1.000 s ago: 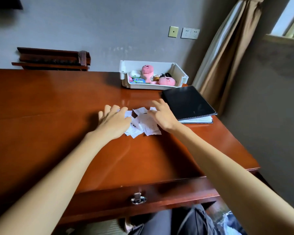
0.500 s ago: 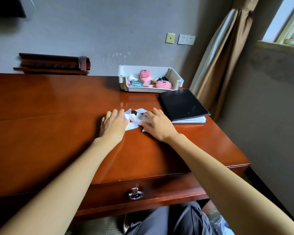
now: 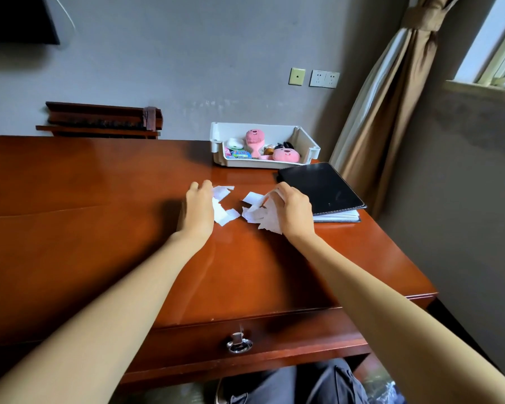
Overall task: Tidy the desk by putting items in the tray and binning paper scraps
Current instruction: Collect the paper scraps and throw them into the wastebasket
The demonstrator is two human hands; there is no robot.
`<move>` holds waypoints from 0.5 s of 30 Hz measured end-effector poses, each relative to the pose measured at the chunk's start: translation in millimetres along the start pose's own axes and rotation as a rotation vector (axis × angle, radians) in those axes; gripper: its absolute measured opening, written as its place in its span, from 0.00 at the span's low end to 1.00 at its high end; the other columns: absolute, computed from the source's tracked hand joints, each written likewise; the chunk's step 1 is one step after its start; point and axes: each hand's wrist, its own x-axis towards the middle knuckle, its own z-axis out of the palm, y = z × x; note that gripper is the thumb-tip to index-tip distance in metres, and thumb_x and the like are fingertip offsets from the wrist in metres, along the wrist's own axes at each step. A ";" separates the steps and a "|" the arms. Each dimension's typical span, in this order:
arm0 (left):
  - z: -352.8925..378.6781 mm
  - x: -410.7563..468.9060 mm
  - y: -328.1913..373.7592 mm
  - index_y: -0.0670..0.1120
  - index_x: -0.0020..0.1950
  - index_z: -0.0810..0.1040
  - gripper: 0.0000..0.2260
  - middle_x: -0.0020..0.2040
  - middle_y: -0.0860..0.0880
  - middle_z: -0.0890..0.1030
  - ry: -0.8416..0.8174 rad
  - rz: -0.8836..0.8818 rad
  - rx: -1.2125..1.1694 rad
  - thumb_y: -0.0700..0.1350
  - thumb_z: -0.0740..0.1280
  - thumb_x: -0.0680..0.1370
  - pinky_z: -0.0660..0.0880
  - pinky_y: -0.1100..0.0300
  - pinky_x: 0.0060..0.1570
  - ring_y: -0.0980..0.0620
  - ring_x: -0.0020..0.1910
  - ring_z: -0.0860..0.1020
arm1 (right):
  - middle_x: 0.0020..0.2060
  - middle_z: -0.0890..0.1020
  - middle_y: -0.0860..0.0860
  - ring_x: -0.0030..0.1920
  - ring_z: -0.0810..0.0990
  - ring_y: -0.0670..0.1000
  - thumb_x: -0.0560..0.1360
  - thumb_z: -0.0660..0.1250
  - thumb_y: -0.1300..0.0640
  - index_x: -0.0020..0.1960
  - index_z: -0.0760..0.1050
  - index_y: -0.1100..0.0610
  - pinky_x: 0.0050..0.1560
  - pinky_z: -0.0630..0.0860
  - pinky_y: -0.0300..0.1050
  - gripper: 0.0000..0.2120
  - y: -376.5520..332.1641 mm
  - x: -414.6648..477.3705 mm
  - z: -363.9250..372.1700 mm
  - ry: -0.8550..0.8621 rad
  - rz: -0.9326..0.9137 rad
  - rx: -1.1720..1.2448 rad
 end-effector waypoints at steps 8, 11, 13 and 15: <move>-27.9 18.7 37.8 0.32 0.61 0.70 0.12 0.60 0.34 0.72 0.094 -0.061 -0.274 0.33 0.53 0.81 0.67 0.54 0.47 0.38 0.57 0.72 | 0.49 0.81 0.63 0.40 0.71 0.53 0.78 0.57 0.66 0.53 0.75 0.65 0.30 0.63 0.36 0.09 -16.0 24.3 -28.1 0.143 0.177 0.236; -35.0 12.3 61.1 0.34 0.65 0.69 0.14 0.61 0.34 0.73 0.088 -0.034 -0.315 0.35 0.53 0.81 0.69 0.52 0.51 0.39 0.60 0.72 | 0.45 0.77 0.60 0.41 0.69 0.53 0.78 0.56 0.65 0.48 0.75 0.60 0.31 0.64 0.36 0.08 -12.5 26.3 -46.3 0.170 0.187 0.283; -35.4 2.9 82.7 0.36 0.66 0.69 0.14 0.62 0.35 0.73 0.070 -0.025 -0.368 0.36 0.54 0.81 0.70 0.54 0.50 0.42 0.60 0.72 | 0.39 0.73 0.58 0.39 0.66 0.54 0.77 0.56 0.65 0.38 0.69 0.57 0.31 0.62 0.39 0.11 -4.4 23.6 -63.3 0.212 0.182 0.291; -33.9 -8.0 103.0 0.36 0.65 0.70 0.14 0.63 0.34 0.72 0.051 -0.016 -0.424 0.37 0.54 0.81 0.68 0.55 0.50 0.41 0.61 0.71 | 0.37 0.74 0.58 0.39 0.67 0.54 0.76 0.55 0.67 0.38 0.69 0.62 0.34 0.60 0.45 0.09 6.3 18.6 -79.2 0.263 0.174 0.287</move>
